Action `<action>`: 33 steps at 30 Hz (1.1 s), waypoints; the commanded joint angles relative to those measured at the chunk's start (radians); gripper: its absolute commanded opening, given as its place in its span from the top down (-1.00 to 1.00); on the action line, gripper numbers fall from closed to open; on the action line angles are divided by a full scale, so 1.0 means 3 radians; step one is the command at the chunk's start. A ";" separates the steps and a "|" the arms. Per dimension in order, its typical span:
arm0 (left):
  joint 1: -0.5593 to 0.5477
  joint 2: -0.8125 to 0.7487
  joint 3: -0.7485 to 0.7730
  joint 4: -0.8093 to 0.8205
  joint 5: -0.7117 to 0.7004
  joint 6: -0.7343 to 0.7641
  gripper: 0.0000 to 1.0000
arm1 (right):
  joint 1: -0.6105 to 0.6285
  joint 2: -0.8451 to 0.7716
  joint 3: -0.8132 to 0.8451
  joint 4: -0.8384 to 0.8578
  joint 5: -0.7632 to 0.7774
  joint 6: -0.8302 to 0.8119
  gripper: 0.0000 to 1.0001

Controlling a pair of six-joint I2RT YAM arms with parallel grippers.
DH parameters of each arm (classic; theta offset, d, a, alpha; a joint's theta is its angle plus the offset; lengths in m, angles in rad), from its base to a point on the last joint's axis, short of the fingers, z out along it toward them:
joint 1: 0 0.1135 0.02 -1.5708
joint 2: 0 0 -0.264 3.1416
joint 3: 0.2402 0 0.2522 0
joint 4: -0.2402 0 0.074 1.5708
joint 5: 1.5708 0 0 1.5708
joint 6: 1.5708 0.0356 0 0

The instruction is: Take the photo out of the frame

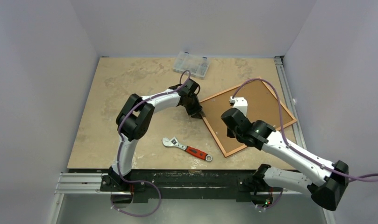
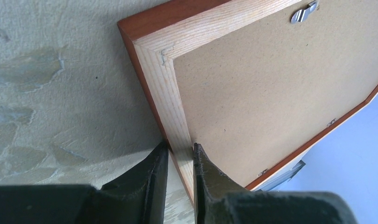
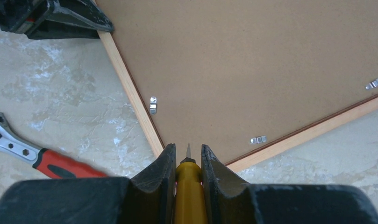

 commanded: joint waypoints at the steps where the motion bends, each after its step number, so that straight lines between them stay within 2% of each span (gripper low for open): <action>1: 0.0074 0.0038 -0.0057 0.0081 0.0067 0.0162 0.77 | 0.0009 0.0420 0.0102 0.0427 -0.0112 -0.0142 1.00; 5: 0.0084 0.0029 -0.0108 0.0108 0.0076 0.0155 0.81 | 0.0003 0.0762 0.0118 0.0913 -0.0295 -0.0424 1.00; 12: 0.0086 0.0035 -0.0112 0.0109 0.0107 0.0145 0.83 | -0.0109 0.1247 0.0189 0.1305 -0.0491 -0.0619 1.00; 23: 0.0086 0.0028 -0.0100 0.0101 0.0149 0.0140 0.85 | -0.0119 0.1489 0.0166 0.1385 -0.0505 -0.0683 1.00; 33: 0.0091 0.0037 -0.0109 0.0101 0.0154 0.0141 0.86 | -0.0119 0.1318 0.0010 0.1157 -0.0395 -0.0567 1.00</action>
